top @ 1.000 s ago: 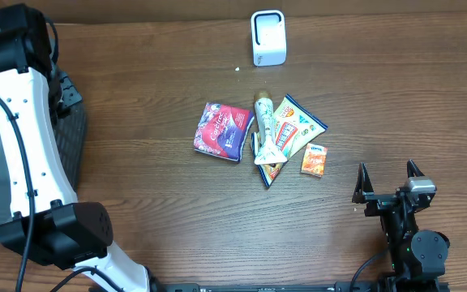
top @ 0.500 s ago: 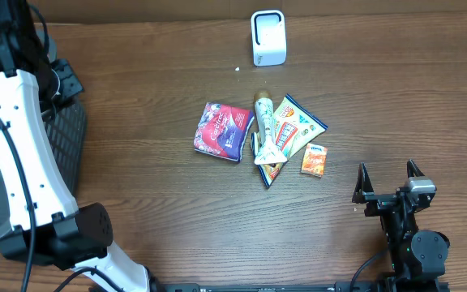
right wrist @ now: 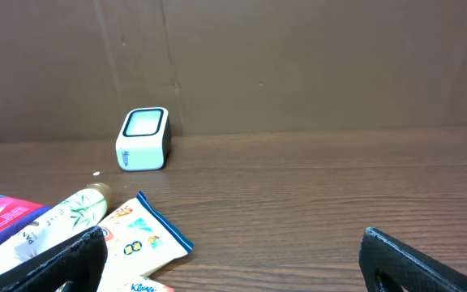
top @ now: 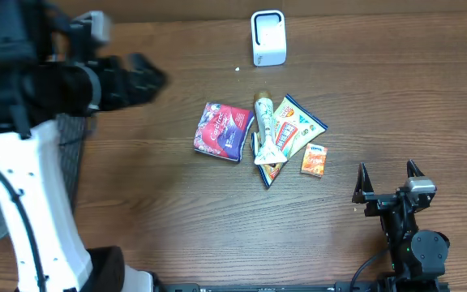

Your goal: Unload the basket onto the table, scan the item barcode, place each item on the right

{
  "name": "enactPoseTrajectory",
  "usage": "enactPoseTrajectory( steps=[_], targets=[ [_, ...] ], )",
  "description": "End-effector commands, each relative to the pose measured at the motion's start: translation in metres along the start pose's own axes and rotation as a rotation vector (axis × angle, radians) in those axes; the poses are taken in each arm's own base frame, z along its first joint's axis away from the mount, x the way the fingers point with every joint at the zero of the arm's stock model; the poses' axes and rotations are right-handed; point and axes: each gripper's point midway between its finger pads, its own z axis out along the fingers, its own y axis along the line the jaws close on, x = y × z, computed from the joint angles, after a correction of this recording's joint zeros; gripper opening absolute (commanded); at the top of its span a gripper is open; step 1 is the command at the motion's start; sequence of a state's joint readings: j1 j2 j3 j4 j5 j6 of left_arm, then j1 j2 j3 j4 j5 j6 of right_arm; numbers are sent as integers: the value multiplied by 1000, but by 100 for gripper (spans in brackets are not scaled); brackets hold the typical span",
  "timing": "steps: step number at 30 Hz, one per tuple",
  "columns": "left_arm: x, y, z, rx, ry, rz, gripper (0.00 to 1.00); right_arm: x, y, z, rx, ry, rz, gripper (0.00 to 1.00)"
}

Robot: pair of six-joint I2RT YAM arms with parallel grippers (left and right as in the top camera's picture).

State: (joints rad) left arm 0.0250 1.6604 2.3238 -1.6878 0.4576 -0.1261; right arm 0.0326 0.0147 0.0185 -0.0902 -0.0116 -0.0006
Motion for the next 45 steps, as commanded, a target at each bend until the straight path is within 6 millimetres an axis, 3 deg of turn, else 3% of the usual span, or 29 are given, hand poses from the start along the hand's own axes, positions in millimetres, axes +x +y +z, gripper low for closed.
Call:
enactPoseTrajectory(
  steps=[1,5,9,19,28,30,34,38,45],
  targets=[
    [18,-38,23,51,90,138,100,1,-1,0,5,-8,-4,100],
    [35,-62,53,39,184,239,100,1,-1,0,5,-8,-4,100],
    [46,-71,83,-9,261,303,100,1,-1,0,5,-8,-4,100],
    [58,-62,151,-57,432,294,100,1,-1,0,5,-8,-4,100],
    [63,-53,178,-78,497,274,100,0,-2,0,11,-11,-4,100],
    [62,-53,179,-76,492,276,100,-11,3,0,-22,-54,0,100],
    [60,-54,180,-75,486,278,100,-43,58,-14,-348,-165,94,100],
    [59,-54,180,-73,482,279,100,-72,94,-40,-593,-266,94,100],
    [58,-54,181,-71,477,281,100,-134,99,-73,-621,-530,4,100]
  ],
)
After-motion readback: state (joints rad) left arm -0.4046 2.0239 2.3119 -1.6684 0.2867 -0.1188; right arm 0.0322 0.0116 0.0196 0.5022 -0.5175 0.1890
